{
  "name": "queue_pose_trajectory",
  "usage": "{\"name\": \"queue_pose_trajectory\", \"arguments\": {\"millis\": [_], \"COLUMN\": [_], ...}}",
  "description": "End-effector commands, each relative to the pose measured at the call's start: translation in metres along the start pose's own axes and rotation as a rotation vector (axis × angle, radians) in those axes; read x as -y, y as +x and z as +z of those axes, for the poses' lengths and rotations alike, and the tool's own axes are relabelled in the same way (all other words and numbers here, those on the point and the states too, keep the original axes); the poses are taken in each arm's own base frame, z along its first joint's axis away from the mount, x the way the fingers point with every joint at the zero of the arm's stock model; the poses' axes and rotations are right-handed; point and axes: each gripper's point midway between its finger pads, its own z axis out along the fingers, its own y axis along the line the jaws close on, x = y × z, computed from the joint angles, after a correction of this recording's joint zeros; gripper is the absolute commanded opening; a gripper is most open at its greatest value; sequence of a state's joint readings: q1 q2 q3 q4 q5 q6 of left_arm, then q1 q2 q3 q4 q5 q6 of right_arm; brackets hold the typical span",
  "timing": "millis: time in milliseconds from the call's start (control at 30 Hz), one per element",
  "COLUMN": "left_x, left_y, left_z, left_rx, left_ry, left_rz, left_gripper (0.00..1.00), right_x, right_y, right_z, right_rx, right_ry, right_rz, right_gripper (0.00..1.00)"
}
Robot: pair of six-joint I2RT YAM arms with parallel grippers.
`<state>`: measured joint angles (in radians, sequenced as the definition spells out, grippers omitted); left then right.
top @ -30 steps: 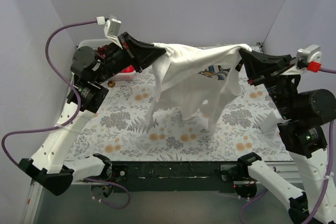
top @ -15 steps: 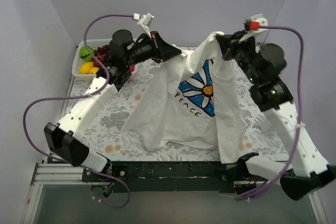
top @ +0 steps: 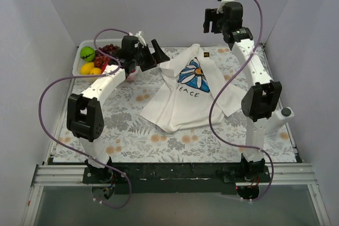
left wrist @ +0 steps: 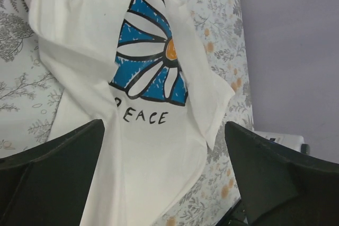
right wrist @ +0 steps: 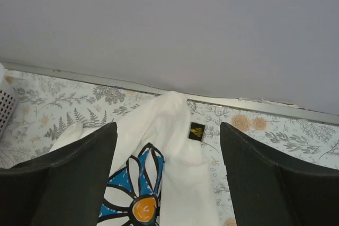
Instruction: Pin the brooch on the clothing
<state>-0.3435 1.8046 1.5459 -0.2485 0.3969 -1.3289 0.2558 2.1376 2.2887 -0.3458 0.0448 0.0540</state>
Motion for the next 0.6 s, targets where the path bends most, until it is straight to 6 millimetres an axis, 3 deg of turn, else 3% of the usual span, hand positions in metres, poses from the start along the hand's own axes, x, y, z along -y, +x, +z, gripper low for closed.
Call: {"name": "queue_pose_trajectory", "arguments": {"millis": [0,33,67,100,133,167,200,233,267,333,367,433,467,567], "left_x": [0.0,-0.012,-0.017,-0.026,-0.046,-0.052,-0.063,-0.079,-0.085,-0.107,-0.12,-0.136,-0.147,-0.164], "left_y": [0.012,0.022,0.029,0.036,0.059,0.067,0.077,0.097,0.102,0.125,0.127,0.138,0.145,0.166], "left_z": [-0.036,-0.039,-0.045,-0.047,-0.051,-0.055,-0.06,-0.065,-0.072,-0.084,-0.089,-0.096,-0.099,-0.097], "left_rx": [0.003,-0.013,-0.022,-0.037,-0.093,-0.11,-0.13,-0.171,-0.164,-0.195,-0.177,-0.192,-0.201,-0.247], "left_ry": [-0.04,-0.079,-0.1,-0.129,-0.188,-0.207,-0.243,-0.294,-0.329,-0.414,-0.475,-0.543,-0.579,-0.614], "left_rz": [0.043,0.034,0.026,0.014,-0.021,-0.031,-0.044,-0.074,-0.08,-0.111,-0.109,-0.125,-0.136,-0.165], "left_gripper": [0.98,0.98,0.98,0.98,0.98,0.98,0.98,0.98,0.95,0.92,0.9,0.9,0.9,0.88], "right_x": [-0.01,-0.01,-0.013,-0.018,-0.019,-0.023,-0.026,-0.026,-0.028,-0.029,-0.029,-0.03,-0.031,-0.036], "right_y": [0.009,0.03,0.016,0.028,0.078,0.076,0.095,0.133,0.139,0.162,0.183,0.199,0.219,0.249], "right_z": [-0.06,-0.069,-0.099,-0.109,-0.114,-0.134,-0.142,-0.151,-0.165,-0.18,-0.193,-0.205,-0.212,-0.224], "right_rx": [-0.031,-0.06,-0.007,-0.023,-0.115,-0.102,-0.14,-0.225,-0.236,-0.286,-0.333,-0.368,-0.42,-0.498], "right_ry": [-0.034,-0.032,-0.04,-0.072,-0.074,-0.088,-0.098,-0.094,-0.099,-0.103,-0.103,-0.112,-0.112,-0.134], "right_rz": [0.03,0.065,0.076,0.092,0.118,0.139,0.151,0.163,0.174,0.181,0.188,0.194,0.201,0.224], "right_gripper": [0.87,0.88,0.88,0.88,0.88,0.87,0.87,0.87,0.87,0.86,0.87,0.86,0.86,0.86]}}
